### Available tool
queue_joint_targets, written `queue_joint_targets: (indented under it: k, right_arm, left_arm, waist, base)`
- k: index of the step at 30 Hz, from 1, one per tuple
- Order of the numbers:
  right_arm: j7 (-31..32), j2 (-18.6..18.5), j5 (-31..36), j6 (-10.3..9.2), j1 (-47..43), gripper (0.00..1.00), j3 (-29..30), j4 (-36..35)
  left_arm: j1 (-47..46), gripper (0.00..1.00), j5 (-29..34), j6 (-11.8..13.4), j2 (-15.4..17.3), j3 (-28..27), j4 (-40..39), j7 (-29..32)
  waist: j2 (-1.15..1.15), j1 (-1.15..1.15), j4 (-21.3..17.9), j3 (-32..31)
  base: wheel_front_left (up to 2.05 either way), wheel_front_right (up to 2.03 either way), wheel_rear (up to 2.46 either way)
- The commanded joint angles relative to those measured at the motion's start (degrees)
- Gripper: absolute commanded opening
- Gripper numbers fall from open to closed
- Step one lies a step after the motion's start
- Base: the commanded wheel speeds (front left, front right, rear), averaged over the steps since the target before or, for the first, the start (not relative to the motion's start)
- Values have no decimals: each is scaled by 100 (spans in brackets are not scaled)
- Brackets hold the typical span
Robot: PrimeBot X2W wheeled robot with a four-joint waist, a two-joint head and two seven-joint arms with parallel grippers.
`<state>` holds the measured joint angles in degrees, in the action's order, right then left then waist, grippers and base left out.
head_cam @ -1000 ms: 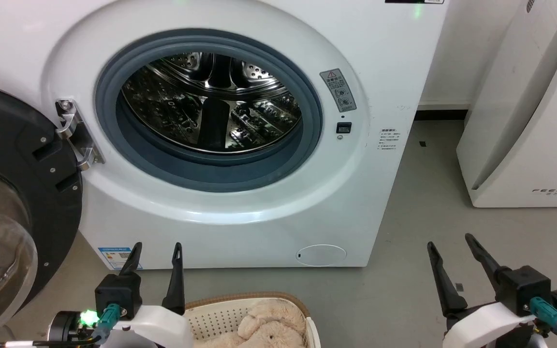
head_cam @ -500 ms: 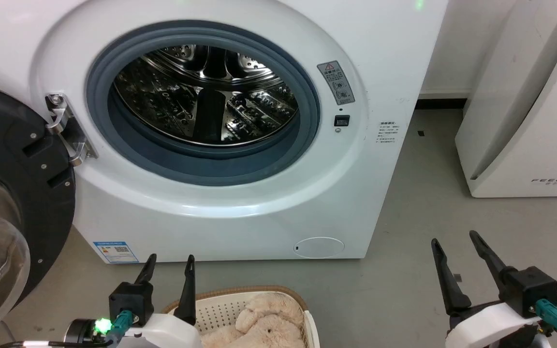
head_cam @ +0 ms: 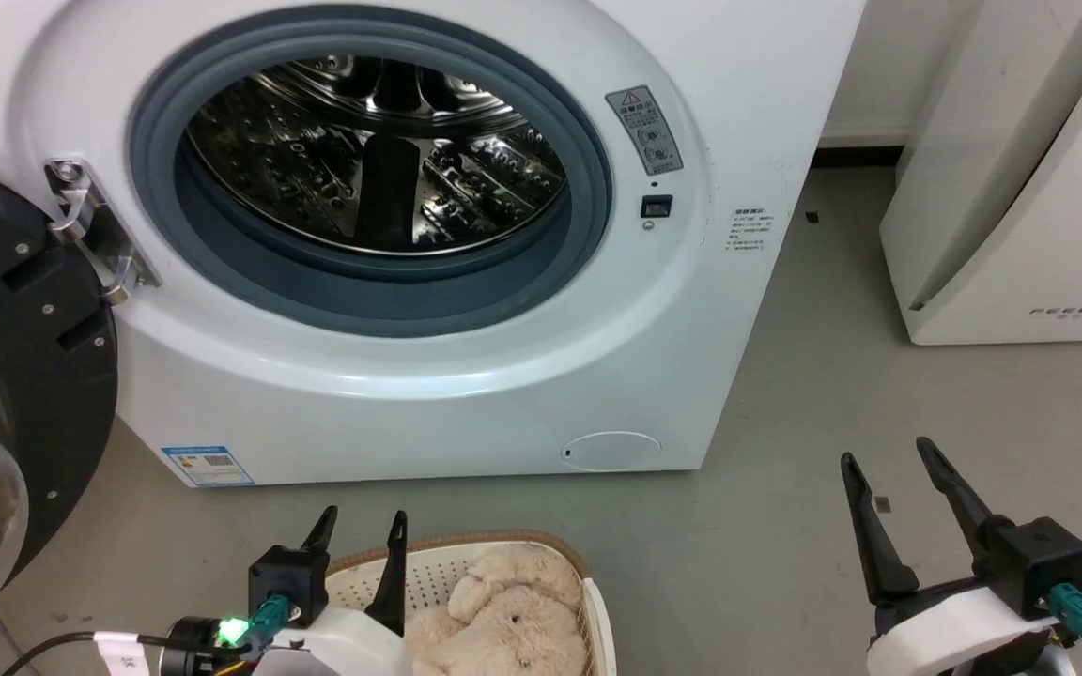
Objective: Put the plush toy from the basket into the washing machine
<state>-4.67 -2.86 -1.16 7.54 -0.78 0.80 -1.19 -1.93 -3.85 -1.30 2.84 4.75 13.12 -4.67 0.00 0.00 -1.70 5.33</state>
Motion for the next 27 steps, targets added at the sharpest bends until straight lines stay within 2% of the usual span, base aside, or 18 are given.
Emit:
queue_joint_targets:
  k: [1, 27]
  right_arm:
    - [-63, -1, -29, -2, 120, 100, 2, -50]
    - [-373, -1, -130, -3, 438, 100, 51, -292]
  left_arm:
    - [-147, 100, -87, -43, 10, 38, 158, -59]
    - [-1213, 100, -319, -269, 196, 589, 2315, -361]
  waist:
    - [0, 0, -27, 71]
    - [0, 0, -329, 1107]
  base:
    - [0, 0, 0]
    - [0, 0, 0]
